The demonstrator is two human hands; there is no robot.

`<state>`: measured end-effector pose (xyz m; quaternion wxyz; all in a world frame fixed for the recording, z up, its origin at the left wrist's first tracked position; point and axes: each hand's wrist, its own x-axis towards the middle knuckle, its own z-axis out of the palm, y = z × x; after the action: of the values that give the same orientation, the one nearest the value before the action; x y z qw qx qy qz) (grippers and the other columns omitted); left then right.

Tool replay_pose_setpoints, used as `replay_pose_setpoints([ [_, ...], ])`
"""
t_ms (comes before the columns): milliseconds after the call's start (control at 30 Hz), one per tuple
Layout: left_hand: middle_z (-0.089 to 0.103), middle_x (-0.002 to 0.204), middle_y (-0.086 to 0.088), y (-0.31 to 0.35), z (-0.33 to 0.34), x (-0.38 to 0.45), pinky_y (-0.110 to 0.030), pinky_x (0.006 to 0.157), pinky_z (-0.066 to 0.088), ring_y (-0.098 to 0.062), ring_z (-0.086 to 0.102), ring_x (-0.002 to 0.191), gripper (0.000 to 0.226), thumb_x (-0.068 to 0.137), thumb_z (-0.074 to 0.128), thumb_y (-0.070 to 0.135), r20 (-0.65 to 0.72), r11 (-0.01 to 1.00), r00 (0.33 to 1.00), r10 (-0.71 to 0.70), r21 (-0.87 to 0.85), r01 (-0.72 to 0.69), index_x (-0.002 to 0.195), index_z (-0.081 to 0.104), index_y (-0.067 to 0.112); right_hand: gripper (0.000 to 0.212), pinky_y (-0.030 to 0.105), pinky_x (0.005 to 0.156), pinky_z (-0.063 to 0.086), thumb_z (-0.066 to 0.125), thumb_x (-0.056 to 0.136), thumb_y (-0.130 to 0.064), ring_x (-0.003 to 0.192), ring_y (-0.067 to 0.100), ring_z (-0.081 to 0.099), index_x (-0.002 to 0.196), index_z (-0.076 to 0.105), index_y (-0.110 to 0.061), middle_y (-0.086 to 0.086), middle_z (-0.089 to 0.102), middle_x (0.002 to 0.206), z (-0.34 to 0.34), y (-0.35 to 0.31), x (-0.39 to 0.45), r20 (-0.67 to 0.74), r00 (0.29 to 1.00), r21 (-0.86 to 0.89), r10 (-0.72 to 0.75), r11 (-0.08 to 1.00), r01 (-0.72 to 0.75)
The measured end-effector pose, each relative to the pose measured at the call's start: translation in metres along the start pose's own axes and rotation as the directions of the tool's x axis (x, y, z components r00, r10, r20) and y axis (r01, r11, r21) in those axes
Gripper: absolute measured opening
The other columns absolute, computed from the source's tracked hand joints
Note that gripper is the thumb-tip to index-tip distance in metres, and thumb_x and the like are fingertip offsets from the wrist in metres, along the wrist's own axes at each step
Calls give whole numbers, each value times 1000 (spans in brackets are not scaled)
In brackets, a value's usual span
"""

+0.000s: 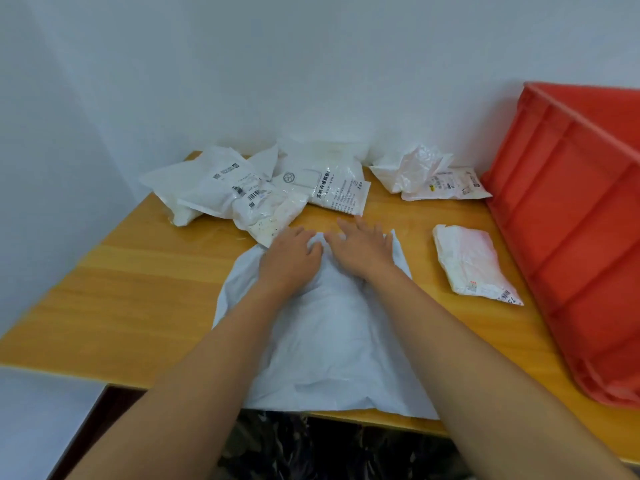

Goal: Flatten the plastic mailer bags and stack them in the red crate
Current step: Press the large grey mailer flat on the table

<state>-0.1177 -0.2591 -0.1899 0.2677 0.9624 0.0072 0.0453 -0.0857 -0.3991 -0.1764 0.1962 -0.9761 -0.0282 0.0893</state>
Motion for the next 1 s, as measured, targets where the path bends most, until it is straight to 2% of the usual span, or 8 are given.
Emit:
replay_pose_setpoints([
  [167,29,160,-6,11,-14,-34,-39,122,14,-23,19,149,52,102,40,44,-6,993,996,92,77,-91,149,40,21,65,55,120,-6,27,95,-70,152,33,-11,155,20,-44,-7,-2,167,-30,20,-37,-3,998,-75,-56,996,55],
  [300,9,166,3,12,-7,-84,-48,123,0,-25,0,152,62,97,24,63,155,991,988,24,124,-44,154,20,39,64,54,120,-8,29,95,-69,151,31,-16,154,15,-48,-9,-6,167,-10,34,-87,23,992,-74,-125,989,126],
  [367,-3,166,6,12,1,-100,-53,121,-7,-28,-10,152,73,87,11,73,234,974,972,-4,223,-49,155,6,45,63,55,120,-9,28,96,-66,151,31,-19,154,11,-49,-9,-10,166,6,36,-102,45,987,-88,-153,984,157],
  [467,-14,164,9,6,7,-111,-59,118,-10,-29,-18,150,94,65,-6,80,263,948,965,-19,313,-67,153,-6,47,63,54,120,-12,26,97,-66,149,31,-25,155,4,-50,-10,-17,165,22,43,-113,78,980,-116,-183,975,192],
  [700,-17,163,14,-6,20,-115,-63,117,-8,-28,-18,150,94,65,0,86,218,948,976,0,310,-69,152,-4,51,63,51,120,-14,19,96,-69,147,28,-30,153,-3,-53,-15,-24,162,39,53,-114,48,981,-131,-189,972,194],
  [1000,-13,164,13,-9,28,-115,-64,117,-4,-29,-12,151,91,68,4,83,176,936,984,3,346,-64,152,-1,50,63,50,120,-13,16,95,-69,149,28,-25,153,-2,-52,-15,-22,163,47,55,-114,13,983,-177,-182,968,181],
])
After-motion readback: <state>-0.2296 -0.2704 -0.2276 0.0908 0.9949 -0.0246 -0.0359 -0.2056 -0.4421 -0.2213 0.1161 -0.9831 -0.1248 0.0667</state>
